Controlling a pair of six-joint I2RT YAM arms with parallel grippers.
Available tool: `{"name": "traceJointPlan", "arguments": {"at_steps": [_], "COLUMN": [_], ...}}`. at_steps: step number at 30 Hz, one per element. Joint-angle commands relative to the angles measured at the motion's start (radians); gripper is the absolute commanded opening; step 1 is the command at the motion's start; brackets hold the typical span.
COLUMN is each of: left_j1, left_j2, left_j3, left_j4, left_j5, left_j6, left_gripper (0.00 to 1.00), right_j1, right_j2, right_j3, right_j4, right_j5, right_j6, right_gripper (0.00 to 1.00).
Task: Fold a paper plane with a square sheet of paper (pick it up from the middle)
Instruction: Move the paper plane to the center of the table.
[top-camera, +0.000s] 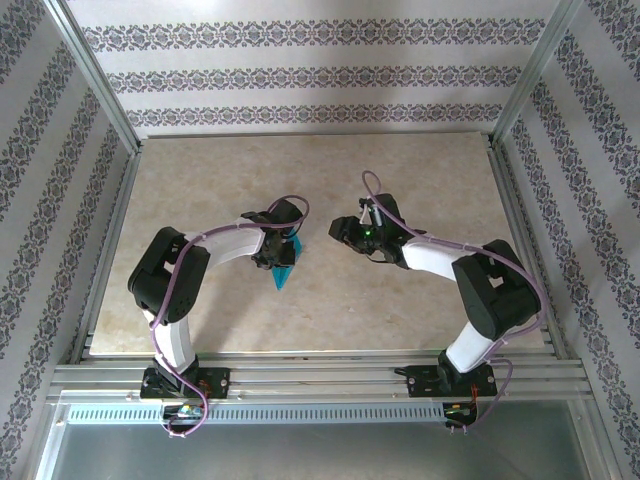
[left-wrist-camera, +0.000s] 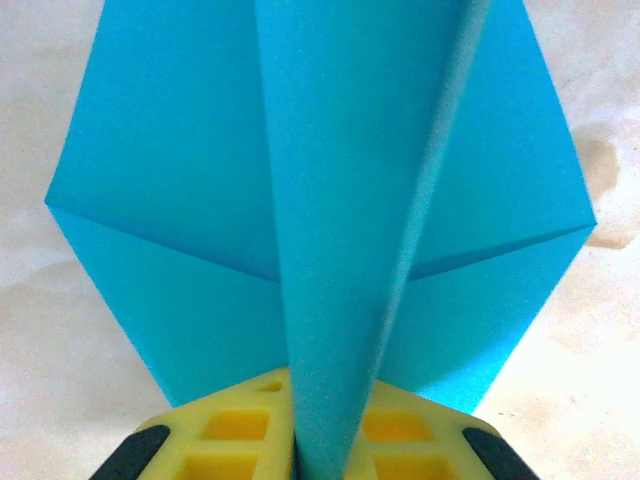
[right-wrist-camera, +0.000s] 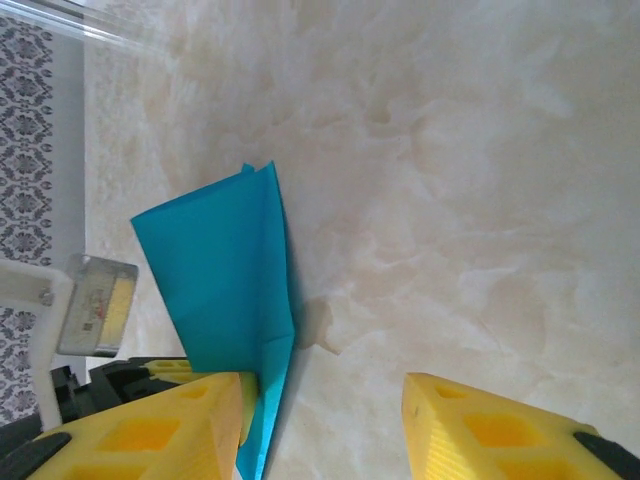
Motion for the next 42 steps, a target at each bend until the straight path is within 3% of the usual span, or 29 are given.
{"name": "traceJointPlan", "arguments": {"at_steps": [1,8,14,19,29,42], "left_j1": [-0.014,-0.017,-0.022,-0.028,-0.030,-0.029], "left_j2": [0.020,-0.034,-0.068,0.076,0.404,0.551], "left_j3": [0.018,0.061,0.168,0.344,0.748,0.901], "left_j4": [-0.058,-0.086,-0.058,-0.056,-0.220,-0.298], "left_j5": [-0.019,-0.042,-0.048,-0.088,-0.159,-0.117], "left_j6": [0.017,0.025,0.038,0.012,-0.039,-0.068], "left_gripper": [0.13,0.09,0.09,0.09,0.08,0.13], "right_j1": [-0.012,-0.026,-0.045,-0.053,-0.096,-0.105], "right_j2": [-0.033,-0.077,-0.237,-0.392,-0.538,-0.535], "right_j3": [-0.017,-0.032,-0.051,-0.070,-0.148,-0.165], "right_j4": [-0.013,-0.031,-0.197,-0.337,-0.371,-0.353], "right_j5": [0.030,0.053,0.235,0.416,0.440,0.408], "right_j6": [-0.022,-0.031,-0.162,-0.293,-0.326,-0.315], "right_gripper": [0.47,0.51,0.74,0.88,0.90,0.90]}}
